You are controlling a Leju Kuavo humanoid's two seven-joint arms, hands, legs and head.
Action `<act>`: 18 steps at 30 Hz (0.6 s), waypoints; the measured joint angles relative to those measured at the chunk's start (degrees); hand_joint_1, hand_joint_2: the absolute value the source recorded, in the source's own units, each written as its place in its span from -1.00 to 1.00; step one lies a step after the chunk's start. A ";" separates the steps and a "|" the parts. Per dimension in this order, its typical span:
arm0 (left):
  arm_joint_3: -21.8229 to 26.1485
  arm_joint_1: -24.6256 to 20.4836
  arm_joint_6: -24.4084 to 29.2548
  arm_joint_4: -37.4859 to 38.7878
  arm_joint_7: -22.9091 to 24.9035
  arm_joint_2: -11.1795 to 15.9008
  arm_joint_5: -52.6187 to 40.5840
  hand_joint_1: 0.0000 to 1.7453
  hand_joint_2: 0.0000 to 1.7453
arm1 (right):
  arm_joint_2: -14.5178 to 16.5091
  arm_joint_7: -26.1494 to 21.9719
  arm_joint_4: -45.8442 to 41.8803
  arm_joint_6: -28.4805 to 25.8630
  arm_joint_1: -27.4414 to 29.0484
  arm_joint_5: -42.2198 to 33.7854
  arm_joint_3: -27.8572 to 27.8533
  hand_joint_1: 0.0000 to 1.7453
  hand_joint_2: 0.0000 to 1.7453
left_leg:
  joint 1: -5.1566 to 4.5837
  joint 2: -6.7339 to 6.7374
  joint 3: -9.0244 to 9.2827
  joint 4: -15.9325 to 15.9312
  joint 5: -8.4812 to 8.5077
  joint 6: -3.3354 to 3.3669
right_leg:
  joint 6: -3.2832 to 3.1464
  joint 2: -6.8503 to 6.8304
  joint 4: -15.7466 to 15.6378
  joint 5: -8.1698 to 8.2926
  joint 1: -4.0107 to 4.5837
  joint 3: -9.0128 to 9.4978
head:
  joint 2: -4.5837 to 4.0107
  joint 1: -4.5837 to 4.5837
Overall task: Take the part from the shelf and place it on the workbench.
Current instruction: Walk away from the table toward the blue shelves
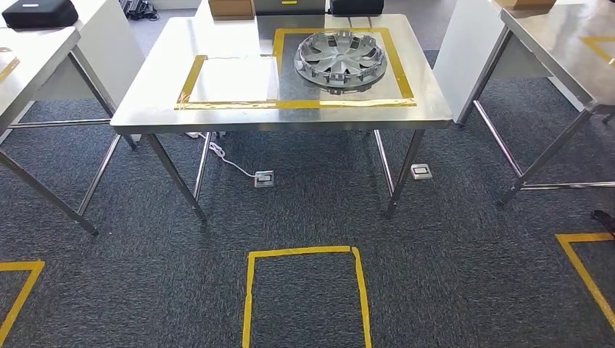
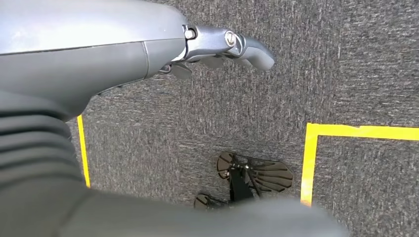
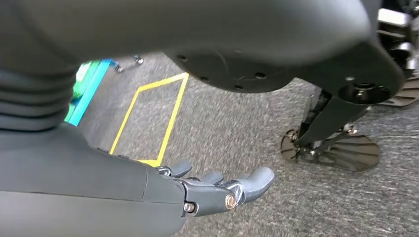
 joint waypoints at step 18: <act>-11.25 1.93 0.13 -1.44 3.47 0.71 11.80 -1.00 1.00 | -0.64 -3.56 -0.48 -1.96 1.36 -9.54 4.48 -1.00 1.00 | -0.02 -0.01 -0.28 0.12 0.00 0.02 | 0.09 0.00 0.00 0.06 -0.04 -0.20 | 0.00 0.01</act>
